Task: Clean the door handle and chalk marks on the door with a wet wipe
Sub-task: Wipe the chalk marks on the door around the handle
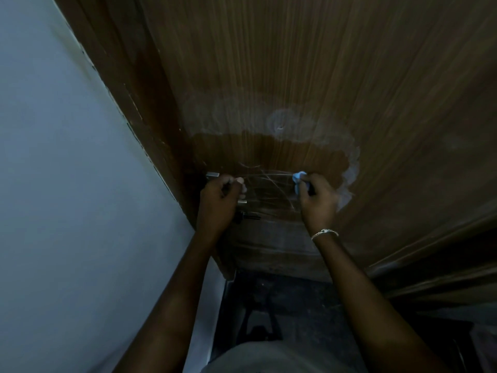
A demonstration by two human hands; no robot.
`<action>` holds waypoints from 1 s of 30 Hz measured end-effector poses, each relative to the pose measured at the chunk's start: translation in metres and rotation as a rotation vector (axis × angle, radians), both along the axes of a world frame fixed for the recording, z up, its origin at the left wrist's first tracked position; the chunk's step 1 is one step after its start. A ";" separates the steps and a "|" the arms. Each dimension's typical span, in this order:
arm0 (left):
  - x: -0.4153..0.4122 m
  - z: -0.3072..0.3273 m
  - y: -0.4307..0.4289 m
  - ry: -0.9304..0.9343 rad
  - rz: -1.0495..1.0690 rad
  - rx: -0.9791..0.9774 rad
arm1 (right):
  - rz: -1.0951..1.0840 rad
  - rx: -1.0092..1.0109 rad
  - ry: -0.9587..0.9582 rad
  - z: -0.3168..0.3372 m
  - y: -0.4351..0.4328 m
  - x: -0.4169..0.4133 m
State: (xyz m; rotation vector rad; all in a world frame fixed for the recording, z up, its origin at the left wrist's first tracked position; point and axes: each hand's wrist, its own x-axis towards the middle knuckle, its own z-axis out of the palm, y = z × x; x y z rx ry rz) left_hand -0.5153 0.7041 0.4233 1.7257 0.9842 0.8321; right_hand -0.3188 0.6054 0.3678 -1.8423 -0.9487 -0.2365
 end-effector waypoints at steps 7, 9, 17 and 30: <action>-0.007 -0.001 0.005 -0.023 0.011 -0.017 | -0.083 0.025 0.126 -0.002 -0.007 0.005; -0.008 -0.004 0.006 -0.021 0.013 -0.040 | -0.024 0.054 0.105 0.011 0.004 -0.004; -0.009 -0.005 0.005 -0.011 -0.029 -0.035 | 0.017 0.034 0.226 0.001 -0.001 -0.016; -0.020 -0.004 0.019 -0.025 0.014 -0.058 | 0.162 0.137 0.329 0.015 0.032 -0.023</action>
